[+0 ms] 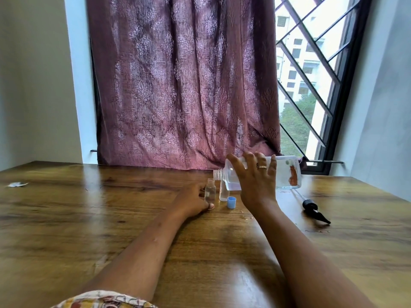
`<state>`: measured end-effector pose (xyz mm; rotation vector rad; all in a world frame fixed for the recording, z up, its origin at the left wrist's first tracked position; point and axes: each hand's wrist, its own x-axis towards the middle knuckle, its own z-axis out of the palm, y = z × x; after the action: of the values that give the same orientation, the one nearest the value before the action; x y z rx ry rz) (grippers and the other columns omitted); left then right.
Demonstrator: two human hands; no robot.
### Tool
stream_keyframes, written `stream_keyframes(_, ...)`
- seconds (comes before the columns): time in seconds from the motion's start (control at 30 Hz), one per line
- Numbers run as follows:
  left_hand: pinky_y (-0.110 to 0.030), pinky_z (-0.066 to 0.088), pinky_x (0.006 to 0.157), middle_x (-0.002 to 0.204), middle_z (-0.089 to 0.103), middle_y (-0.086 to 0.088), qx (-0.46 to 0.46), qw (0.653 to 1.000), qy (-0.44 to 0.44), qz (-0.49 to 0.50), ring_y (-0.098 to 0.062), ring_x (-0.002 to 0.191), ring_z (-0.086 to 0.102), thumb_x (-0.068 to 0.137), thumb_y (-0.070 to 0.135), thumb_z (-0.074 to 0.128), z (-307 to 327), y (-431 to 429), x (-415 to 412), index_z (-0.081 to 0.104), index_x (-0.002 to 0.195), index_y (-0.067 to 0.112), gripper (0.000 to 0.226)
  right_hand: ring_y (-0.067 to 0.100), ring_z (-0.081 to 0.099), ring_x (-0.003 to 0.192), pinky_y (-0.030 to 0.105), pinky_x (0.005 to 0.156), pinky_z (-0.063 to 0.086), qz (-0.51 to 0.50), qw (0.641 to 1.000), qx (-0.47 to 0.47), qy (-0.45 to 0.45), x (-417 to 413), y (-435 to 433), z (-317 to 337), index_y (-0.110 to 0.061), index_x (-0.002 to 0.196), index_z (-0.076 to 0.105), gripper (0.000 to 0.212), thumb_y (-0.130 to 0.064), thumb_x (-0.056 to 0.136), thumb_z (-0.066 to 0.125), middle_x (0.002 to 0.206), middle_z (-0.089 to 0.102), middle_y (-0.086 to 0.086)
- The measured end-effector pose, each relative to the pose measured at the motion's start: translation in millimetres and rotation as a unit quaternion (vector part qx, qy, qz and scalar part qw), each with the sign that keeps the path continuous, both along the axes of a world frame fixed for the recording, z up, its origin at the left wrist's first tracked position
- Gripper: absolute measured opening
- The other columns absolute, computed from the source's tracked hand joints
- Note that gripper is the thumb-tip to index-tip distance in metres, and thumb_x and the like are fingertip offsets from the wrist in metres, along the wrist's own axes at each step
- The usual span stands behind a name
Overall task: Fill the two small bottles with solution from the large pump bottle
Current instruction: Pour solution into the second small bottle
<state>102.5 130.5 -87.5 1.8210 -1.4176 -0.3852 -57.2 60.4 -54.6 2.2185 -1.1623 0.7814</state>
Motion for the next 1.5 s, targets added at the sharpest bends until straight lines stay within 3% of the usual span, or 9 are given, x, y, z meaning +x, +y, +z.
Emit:
stream_keyframes(0.5,-0.034,0.045,0.097,0.122,0.062,0.002,0.008,1.0,0.017,-0.003,-0.013,0.104,0.06,0.071,0.018,0.077,0,-2,1,0.053,0.125,0.028,0.059,0.034,0.012,0.14,0.059,0.113,0.007,0.002,1.0,0.007,-0.002,0,0,0,-0.042,0.144,-0.002,0.1,-0.01,0.076,0.063,0.151,0.014,0.005)
stream_keyframes(0.57,-0.031,0.046,0.093,0.122,0.063,0.003,0.007,1.0,0.02,-0.006,-0.012,0.104,0.06,0.072,0.017,0.077,0,-2,1,0.054,0.125,0.028,0.059,0.034,0.012,0.14,0.059,0.114,0.007,0.003,1.0,0.009,-0.004,0,0,0,-0.042,0.144,-0.001,0.099,-0.009,0.077,0.062,0.151,0.014,0.005)
stream_keyframes(0.7,-0.015,0.036,0.067,0.119,0.064,0.005,-0.005,1.0,0.014,-0.011,-0.006,0.094,0.059,0.071,0.019,0.078,-1,-2,2,0.055,0.121,0.03,0.055,0.033,0.011,0.141,0.058,0.114,0.007,0.0,1.0,0.014,-0.002,-1,1,1,-0.043,0.144,-0.002,0.096,-0.007,0.079,0.058,0.152,0.012,0.004)
stream_keyframes(1.03,-0.01,0.03,0.061,0.135,0.054,0.002,-0.014,1.0,0.011,-0.006,-0.002,0.091,0.049,0.068,0.029,0.081,-4,-4,7,0.039,0.137,0.027,0.081,0.032,0.015,0.139,0.057,0.113,0.014,0.0,1.0,0.007,-0.023,0,2,2,-0.042,0.144,-0.001,0.097,-0.007,0.077,0.059,0.151,0.016,0.004)
stream_keyframes(1.1,-0.01,0.03,0.061,0.133,0.055,0.002,-0.022,1.0,0.01,0.0,0.0,0.088,0.048,0.067,0.031,0.081,-4,-5,8,0.039,0.137,0.027,0.082,0.032,0.02,0.137,0.057,0.112,0.017,0.005,0.999,0.001,-0.041,-1,1,3,-0.042,0.144,0.002,0.097,-0.01,0.075,0.062,0.149,0.021,0.003)
stream_keyframes(1.2,-0.011,0.033,0.062,0.131,0.056,0.0,-0.054,0.999,-0.005,0.004,-0.003,0.09,0.05,0.065,0.034,0.082,-4,-5,6,0.03,0.141,0.029,0.092,0.033,0.033,0.129,0.055,0.108,0.025,0.025,0.995,-0.007,-0.097,-2,-1,7,-0.037,0.146,0.012,0.099,-0.031,0.068,0.072,0.143,0.033,0.007)
stream_keyframes(1.33,-0.01,0.033,0.063,0.132,0.055,0.0,-0.104,0.994,-0.008,0.016,-0.007,0.097,0.052,0.067,0.029,0.082,-1,-4,4,0.013,0.145,0.035,0.104,0.034,0.05,0.113,0.045,0.085,0.045,0.049,0.976,-0.011,-0.214,-3,-1,14,-0.029,0.146,0.018,0.112,-0.055,0.055,0.079,0.132,0.046,0.011)
stream_keyframes(1.5,-0.014,0.036,0.064,0.132,0.055,0.002,-0.111,0.993,-0.037,0.016,-0.004,0.091,0.052,0.069,0.029,0.079,-2,-5,3,0.012,0.145,0.033,0.102,0.037,0.048,0.118,0.047,0.087,0.046,0.103,0.931,0.043,-0.348,-10,-7,17,-0.024,0.145,0.016,0.117,-0.053,0.053,0.082,0.135,0.044,0.016)
